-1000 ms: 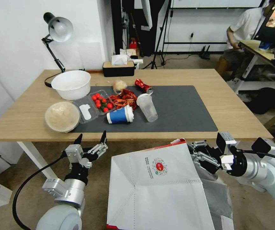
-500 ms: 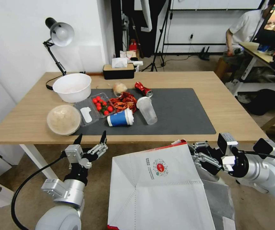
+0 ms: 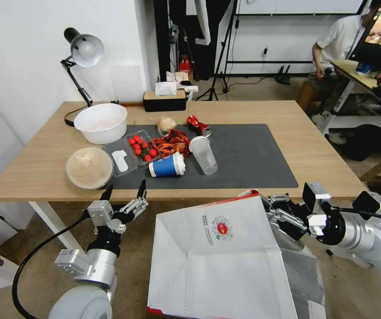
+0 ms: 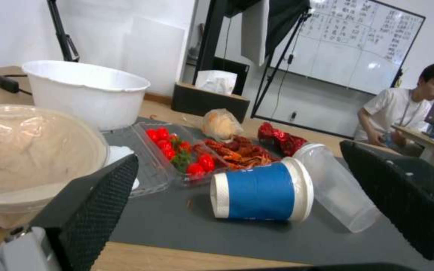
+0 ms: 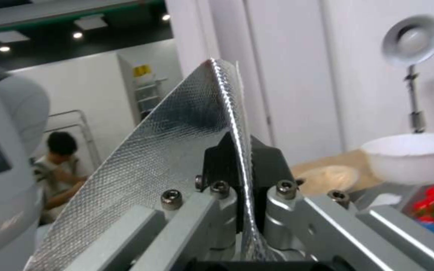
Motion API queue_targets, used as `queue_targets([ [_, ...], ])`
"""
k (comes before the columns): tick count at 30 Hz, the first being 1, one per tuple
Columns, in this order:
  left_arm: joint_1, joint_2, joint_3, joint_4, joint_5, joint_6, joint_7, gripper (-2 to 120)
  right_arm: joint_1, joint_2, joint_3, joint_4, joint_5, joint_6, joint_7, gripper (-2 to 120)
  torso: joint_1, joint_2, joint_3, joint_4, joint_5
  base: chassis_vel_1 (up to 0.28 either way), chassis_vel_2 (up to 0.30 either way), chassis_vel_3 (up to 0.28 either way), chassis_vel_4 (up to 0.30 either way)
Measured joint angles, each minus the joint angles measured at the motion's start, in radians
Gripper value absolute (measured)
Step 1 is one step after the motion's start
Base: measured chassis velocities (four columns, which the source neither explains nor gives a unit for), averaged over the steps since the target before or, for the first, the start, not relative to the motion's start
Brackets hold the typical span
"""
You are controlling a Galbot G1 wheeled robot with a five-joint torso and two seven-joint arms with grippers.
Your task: Pick up the food delivery bag from the floor and place it on the table.
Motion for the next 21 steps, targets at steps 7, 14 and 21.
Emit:
queue_targets([
  [7,0.004,-0.001,0.001,-0.003,-0.001,-0.003,-0.001,100,-0.006,-0.031,0.081,0.051,0.100,0.025,0.169,0,-0.001,-0.003,-0.002,0.0000,0.0000,0.000,0.000,0.000,0.000],
  [14,0.002,-0.002,0.001,-0.003,-0.003,-0.010,-0.005,100,0.015,-0.081,0.197,0.101,0.239,0.044,0.409,0,-0.002,-0.005,-0.003,0.0000,-0.0001,0.000,0.000,0.000,0.000],
  [21,-0.003,0.000,0.001,0.003,-0.005,-0.013,-0.009,100,0.130,-0.124,0.195,0.106,0.285,0.106,0.808,0,-0.003,-0.007,-0.004,0.0000,-0.0001,0.000,0.000,0.000,0.000],
])
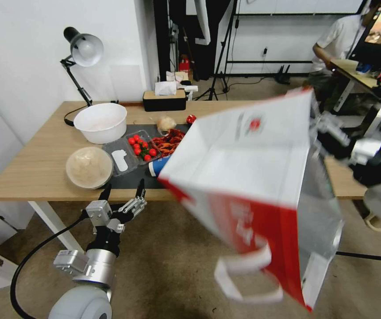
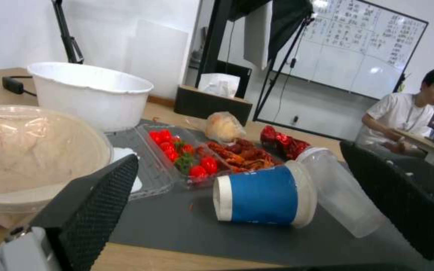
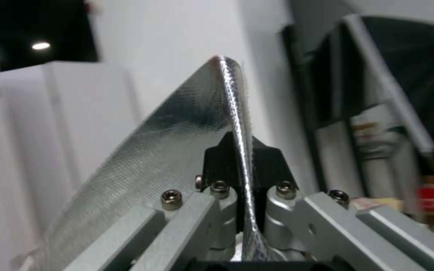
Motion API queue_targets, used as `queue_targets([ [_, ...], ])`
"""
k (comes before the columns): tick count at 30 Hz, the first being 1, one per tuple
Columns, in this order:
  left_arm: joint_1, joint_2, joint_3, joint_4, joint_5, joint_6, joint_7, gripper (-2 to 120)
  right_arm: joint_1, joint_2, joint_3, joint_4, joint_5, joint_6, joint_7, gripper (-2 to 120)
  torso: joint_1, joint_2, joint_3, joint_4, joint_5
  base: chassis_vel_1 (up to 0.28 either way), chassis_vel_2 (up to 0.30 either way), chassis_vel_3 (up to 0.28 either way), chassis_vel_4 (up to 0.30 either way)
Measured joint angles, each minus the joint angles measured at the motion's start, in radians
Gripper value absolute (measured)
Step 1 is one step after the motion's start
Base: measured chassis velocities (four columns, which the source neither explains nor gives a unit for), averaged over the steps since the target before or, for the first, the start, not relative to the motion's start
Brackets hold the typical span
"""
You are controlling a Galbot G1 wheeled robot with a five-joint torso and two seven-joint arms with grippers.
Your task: Pick up the food delivery bag from the floor and place it on the table.
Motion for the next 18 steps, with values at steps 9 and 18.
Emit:
queue_targets([
  [9,-0.004,0.008,-0.005,0.001,-0.008,-0.001,-0.010,100,0.245,-0.009,-0.200,-0.142,0.032,0.048,0.367,0,-0.001,-0.002,-0.001,0.0001,0.0003,0.000,0.000,0.000,0.000],
  [18,-0.007,0.007,-0.007,0.011,-0.010,0.002,-0.011,100,0.309,-0.005,-0.258,-0.245,0.046,0.018,0.425,0,-0.001,-0.003,-0.002,0.0000,0.0002,0.000,0.000,0.000,0.000],
])
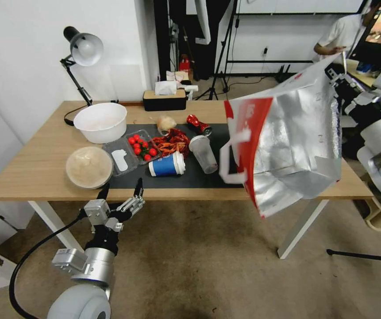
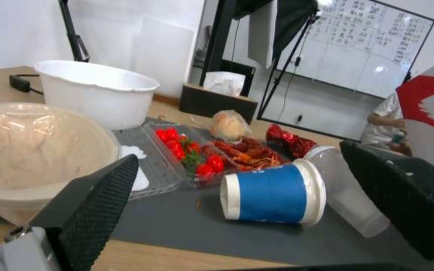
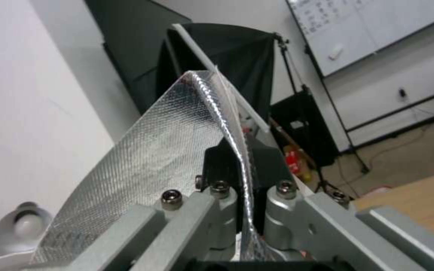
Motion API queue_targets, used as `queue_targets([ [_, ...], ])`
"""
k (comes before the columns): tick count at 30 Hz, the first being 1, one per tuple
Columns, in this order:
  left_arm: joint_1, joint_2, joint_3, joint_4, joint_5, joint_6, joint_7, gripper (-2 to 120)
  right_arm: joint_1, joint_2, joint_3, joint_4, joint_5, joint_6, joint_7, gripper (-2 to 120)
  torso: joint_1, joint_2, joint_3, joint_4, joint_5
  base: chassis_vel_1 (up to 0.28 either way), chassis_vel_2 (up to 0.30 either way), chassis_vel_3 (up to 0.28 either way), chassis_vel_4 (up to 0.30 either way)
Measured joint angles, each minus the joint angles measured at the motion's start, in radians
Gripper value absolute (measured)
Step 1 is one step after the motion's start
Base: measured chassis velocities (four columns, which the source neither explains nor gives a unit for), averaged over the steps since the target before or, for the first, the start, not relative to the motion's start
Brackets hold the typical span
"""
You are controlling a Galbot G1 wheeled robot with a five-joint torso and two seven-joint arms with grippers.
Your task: Pick up the food delivery bag from the floor and place it on the table.
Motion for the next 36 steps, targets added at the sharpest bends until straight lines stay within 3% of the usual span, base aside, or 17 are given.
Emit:
queue_targets([
  [20,-0.007,0.004,0.005,0.023,0.000,-0.001,0.004,100,0.128,0.029,-0.098,-0.077,-0.084,-0.058,0.217,0,0.000,-0.001,-0.001,-0.0002,-0.0001,0.000,0.000,0.000,0.000],
  [28,-0.004,0.003,0.005,0.023,0.000,-0.005,0.006,100,0.147,0.033,-0.110,-0.089,-0.097,-0.071,0.235,0,0.000,-0.001,-0.001,0.0000,-0.0001,0.000,0.000,0.000,0.000],
  [36,0.002,0.001,0.005,0.017,0.003,-0.009,0.007,100,0.142,0.020,-0.092,-0.090,-0.099,-0.082,0.223,30,-0.001,-0.001,-0.001,0.0000,-0.0001,0.000,0.000,0.000,0.000],
])
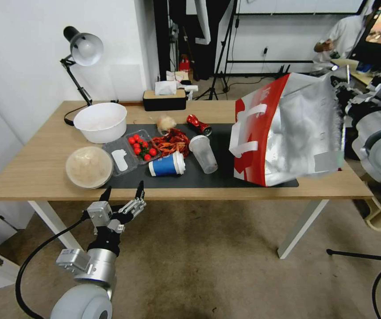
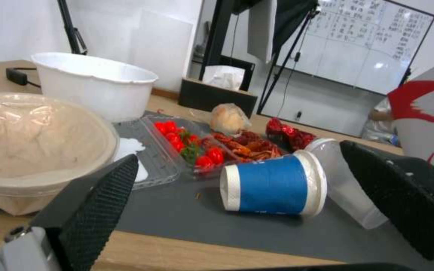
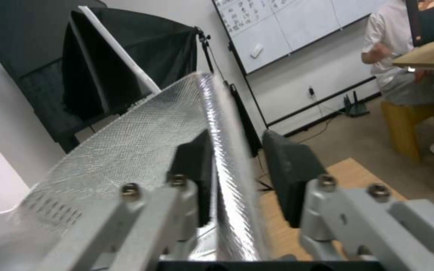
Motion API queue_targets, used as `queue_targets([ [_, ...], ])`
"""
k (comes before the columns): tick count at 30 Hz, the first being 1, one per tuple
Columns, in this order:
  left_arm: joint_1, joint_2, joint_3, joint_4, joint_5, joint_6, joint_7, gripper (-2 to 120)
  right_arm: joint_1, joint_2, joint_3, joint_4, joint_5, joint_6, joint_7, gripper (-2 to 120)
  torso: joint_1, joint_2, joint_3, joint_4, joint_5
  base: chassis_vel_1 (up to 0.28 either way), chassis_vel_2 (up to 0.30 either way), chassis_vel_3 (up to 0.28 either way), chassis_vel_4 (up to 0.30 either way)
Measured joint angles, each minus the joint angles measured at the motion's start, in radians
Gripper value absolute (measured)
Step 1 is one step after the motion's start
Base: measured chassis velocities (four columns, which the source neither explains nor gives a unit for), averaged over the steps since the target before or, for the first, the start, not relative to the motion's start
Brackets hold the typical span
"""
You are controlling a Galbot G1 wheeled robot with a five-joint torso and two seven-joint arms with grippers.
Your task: Pick up the food delivery bag from the floor and place it on the table.
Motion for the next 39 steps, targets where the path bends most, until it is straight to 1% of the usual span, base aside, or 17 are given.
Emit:
queue_targets([
  [2,0.002,-0.001,0.000,-0.002,0.001,-0.001,0.000,100,-0.004,-0.001,0.002,0.004,-0.003,-0.001,-0.004,39,0.000,0.000,0.000,0.0000,0.0000,0.000,0.000,0.000,0.000],
  [3,0.002,-0.001,0.000,-0.002,0.001,-0.001,0.000,100,-0.004,-0.001,0.002,0.004,-0.003,-0.001,-0.004,39,0.000,0.000,0.000,0.0000,0.0000,0.000,0.000,0.000,0.000],
  [5,0.005,-0.002,0.000,-0.005,0.003,-0.004,0.000,100,-0.009,-0.002,0.006,0.011,-0.007,-0.002,-0.012,51,0.000,0.000,0.000,0.0001,0.0000,0.000,0.000,0.000,0.000],
  [7,0.006,-0.003,-0.001,-0.006,0.004,-0.004,0.000,100,-0.014,-0.003,0.008,0.014,-0.012,-0.002,-0.020,53,0.000,0.000,0.000,0.0001,0.0000,0.000,0.000,0.000,0.000],
  [10,0.007,-0.005,-0.002,-0.009,0.004,-0.005,0.000,100,-0.032,-0.007,0.017,0.027,-0.021,-0.002,-0.038,69,0.000,0.000,0.000,0.0000,0.0000,0.000,0.000,0.000,0.000],
  [11,0.007,-0.005,-0.002,-0.009,0.004,-0.005,0.000,100,-0.032,-0.007,0.017,0.027,-0.021,-0.002,-0.038,69,0.000,0.000,0.000,0.0000,0.0000,0.000,0.000,0.000,0.000],
  [14,0.008,-0.005,-0.002,-0.011,0.004,-0.005,0.000,100,-0.058,-0.013,0.031,0.045,-0.025,-0.008,-0.058,82,0.000,0.000,0.000,0.0000,-0.0001,0.000,0.000,0.000,0.000],
  [15,0.008,-0.005,-0.002,-0.011,0.004,-0.005,0.000,100,-0.058,-0.013,0.031,0.045,-0.025,-0.008,-0.058,82,0.000,0.000,0.000,0.0000,-0.0001,0.000,0.000,0.000,0.000],
  [18,0.007,-0.007,-0.002,-0.012,0.005,-0.005,0.001,100,-0.099,-0.016,0.048,0.063,-0.044,-0.017,-0.084,96,0.000,0.000,0.000,0.0000,-0.0001,0.000,0.000,0.000,0.000],
  [22,0.005,-0.007,-0.003,-0.016,0.008,-0.005,0.001,100,-0.141,-0.018,0.063,0.075,-0.090,-0.019,-0.125,100,0.000,0.000,0.000,-0.0001,0.0000,0.000,0.000,0.000,0.000],
  [27,0.002,-0.003,-0.008,-0.023,0.008,-0.005,-0.001,100,-0.176,-0.023,0.083,0.091,-0.148,-0.019,-0.160,100,0.000,0.000,0.000,0.0001,-0.0001,0.000,0.000,0.000,0.000],
  [29,0.001,-0.001,-0.014,-0.025,0.008,-0.005,-0.001,100,-0.212,-0.026,0.099,0.108,-0.221,-0.006,-0.200,100,0.000,0.000,0.000,0.0001,0.0000,0.000,0.000,0.000,0.000],
  [32,0.000,0.001,-0.019,-0.026,0.008,-0.009,0.001,100,-0.275,-0.028,0.124,0.149,-0.304,0.029,-0.244,100,0.000,0.000,0.000,0.0000,-0.0002,0.000,0.000,0.000,0.000],
  [35,0.002,0.003,-0.024,-0.028,0.008,-0.012,0.020,100,-0.362,-0.019,0.146,0.200,-0.413,0.093,-0.301,100,0.000,0.000,0.000,0.0000,-0.0003,0.000,0.000,0.000,0.000],
  [37,0.003,0.004,-0.024,-0.028,0.008,-0.012,0.023,100,-0.375,-0.016,0.148,0.206,-0.432,0.103,-0.309,100,0.000,0.000,0.000,0.0000,-0.0002,0.000,0.000,0.000,0.000],
  [38,0.010,0.002,-0.030,-0.027,0.011,-0.022,0.036,100,-0.407,-0.003,0.143,0.219,-0.496,0.154,-0.342,100,0.000,0.000,0.000,-0.0004,0.0000,0.000,0.000,0.000,0.000],
  [39,0.018,-0.003,-0.037,-0.027,0.017,-0.032,0.047,100,-0.423,0.007,0.134,0.227,-0.531,0.188,-0.356,100,0.000,0.000,0.000,0.0001,-0.0003,0.000,0.000,0.000,0.000],
])
